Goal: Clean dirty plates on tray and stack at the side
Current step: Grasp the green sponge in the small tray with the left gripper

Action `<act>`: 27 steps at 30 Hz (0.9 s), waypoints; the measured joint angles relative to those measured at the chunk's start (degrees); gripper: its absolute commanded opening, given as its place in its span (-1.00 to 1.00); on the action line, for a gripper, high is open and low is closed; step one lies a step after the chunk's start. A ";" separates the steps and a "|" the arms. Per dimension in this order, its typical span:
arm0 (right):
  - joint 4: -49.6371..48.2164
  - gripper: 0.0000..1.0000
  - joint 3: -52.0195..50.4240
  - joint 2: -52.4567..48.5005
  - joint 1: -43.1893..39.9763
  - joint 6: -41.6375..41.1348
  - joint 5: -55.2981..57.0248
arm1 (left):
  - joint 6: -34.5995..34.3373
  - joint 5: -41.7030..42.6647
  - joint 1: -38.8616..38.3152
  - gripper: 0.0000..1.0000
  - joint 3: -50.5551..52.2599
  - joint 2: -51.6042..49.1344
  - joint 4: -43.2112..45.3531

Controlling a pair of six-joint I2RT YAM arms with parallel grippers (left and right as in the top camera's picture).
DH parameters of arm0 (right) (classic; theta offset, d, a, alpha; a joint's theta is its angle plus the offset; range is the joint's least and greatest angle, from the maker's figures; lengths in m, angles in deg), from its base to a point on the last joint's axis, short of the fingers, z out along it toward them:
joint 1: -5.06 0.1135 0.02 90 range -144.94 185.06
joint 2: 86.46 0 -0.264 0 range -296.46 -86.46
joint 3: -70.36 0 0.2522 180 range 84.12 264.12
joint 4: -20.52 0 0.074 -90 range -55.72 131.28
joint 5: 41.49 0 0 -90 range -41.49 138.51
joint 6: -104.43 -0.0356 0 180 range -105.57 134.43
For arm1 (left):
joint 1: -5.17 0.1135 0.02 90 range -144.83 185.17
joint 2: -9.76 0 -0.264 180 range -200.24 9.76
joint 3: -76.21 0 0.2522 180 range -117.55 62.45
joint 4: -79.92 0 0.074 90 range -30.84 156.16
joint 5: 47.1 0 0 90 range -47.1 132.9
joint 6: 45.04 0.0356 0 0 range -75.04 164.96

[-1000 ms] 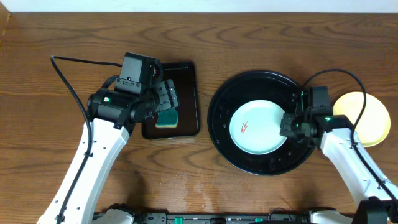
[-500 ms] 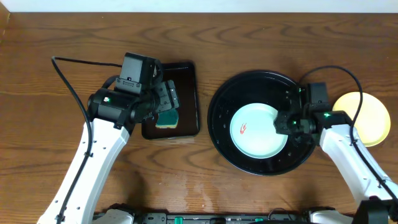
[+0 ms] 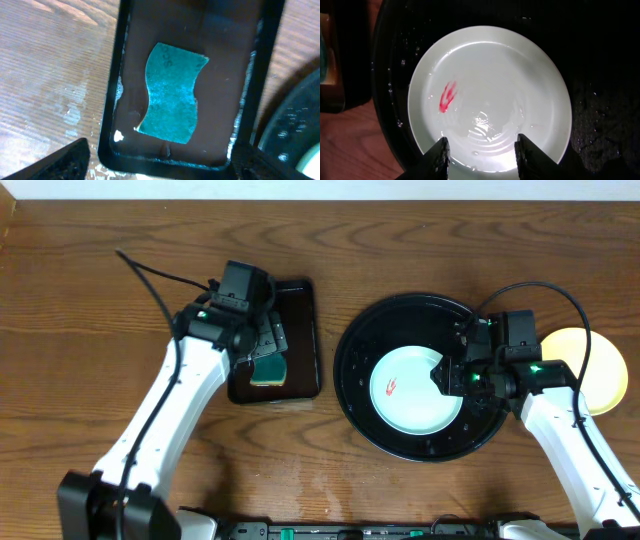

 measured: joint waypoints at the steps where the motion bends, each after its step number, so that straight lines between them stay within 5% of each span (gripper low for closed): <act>1: 0.02 -0.18 0.00 0.00 0.00 0.00 -0.02 | 0.00 0.07 -0.04 0.72 0.13 -1.22 0.15; 6: 0.11 -0.17 0.00 0.00 0.00 0.00 -0.13 | -0.07 2.14 -0.11 0.59 0.63 -9.92 1.51; 12: 0.20 -0.18 0.00 0.00 0.00 -0.04 -0.22 | -0.09 7.15 -0.11 0.08 0.72 -19.91 3.48; 16: 0.20 -0.18 0.00 0.00 0.00 -0.04 -0.22 | -0.04 9.01 -0.07 -0.85 0.72 -22.08 4.04; 21: 0.22 -0.19 0.00 0.00 0.00 -0.04 -0.24 | 0.24 10.21 -0.31 -0.85 0.44 -22.12 3.76; 24: 0.26 -0.20 0.00 0.00 0.00 -0.04 -0.22 | 0.85 10.38 -0.20 -0.06 0.02 -21.92 2.23; 27: 0.39 -0.20 0.00 0.00 0.00 -0.04 -0.24 | 1.07 10.27 0.02 0.30 0.02 -20.55 1.66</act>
